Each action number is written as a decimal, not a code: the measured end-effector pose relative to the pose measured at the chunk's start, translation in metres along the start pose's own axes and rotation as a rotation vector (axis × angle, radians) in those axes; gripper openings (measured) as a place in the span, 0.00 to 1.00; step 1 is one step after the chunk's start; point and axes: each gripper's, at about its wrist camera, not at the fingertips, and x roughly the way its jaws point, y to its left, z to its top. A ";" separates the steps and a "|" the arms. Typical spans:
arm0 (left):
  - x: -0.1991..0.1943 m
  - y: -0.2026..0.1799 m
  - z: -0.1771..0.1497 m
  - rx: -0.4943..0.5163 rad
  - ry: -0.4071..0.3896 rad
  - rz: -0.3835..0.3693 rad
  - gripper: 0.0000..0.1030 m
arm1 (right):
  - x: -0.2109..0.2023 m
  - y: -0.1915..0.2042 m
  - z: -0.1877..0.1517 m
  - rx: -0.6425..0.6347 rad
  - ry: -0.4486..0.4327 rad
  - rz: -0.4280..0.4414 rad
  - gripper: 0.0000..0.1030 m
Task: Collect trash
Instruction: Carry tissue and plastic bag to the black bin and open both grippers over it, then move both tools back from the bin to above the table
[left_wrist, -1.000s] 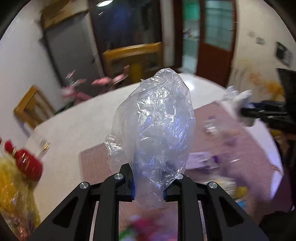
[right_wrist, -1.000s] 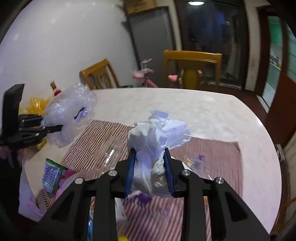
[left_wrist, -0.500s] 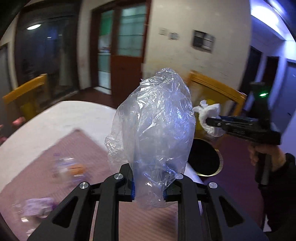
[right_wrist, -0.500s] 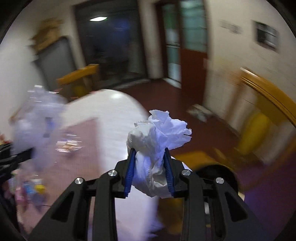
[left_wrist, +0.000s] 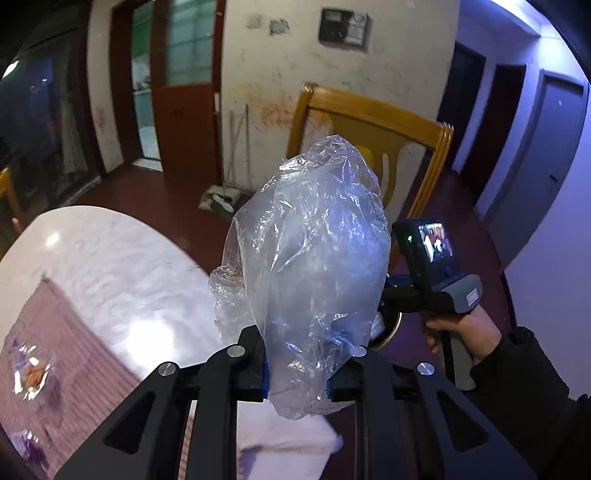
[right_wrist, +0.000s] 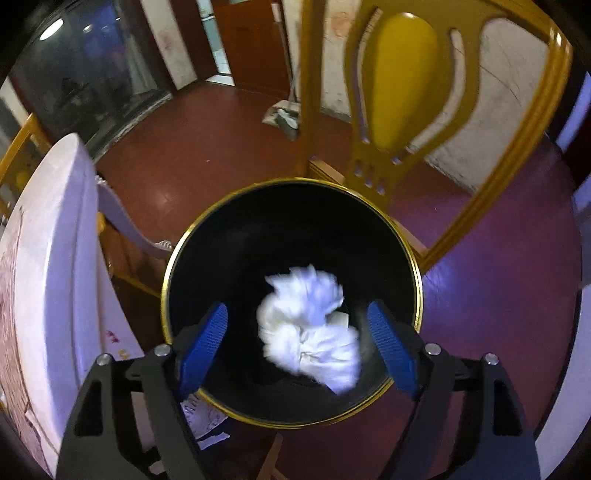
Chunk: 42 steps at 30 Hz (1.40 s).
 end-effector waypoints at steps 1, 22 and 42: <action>0.010 -0.005 0.003 0.006 0.014 -0.006 0.19 | -0.005 -0.005 -0.001 0.019 -0.020 -0.021 0.77; 0.205 -0.065 0.000 -0.068 0.320 -0.060 0.94 | -0.119 -0.078 0.005 0.285 -0.335 -0.132 0.80; -0.033 0.038 -0.024 -0.204 -0.120 0.273 0.94 | -0.200 0.071 -0.003 0.037 -0.525 0.184 0.83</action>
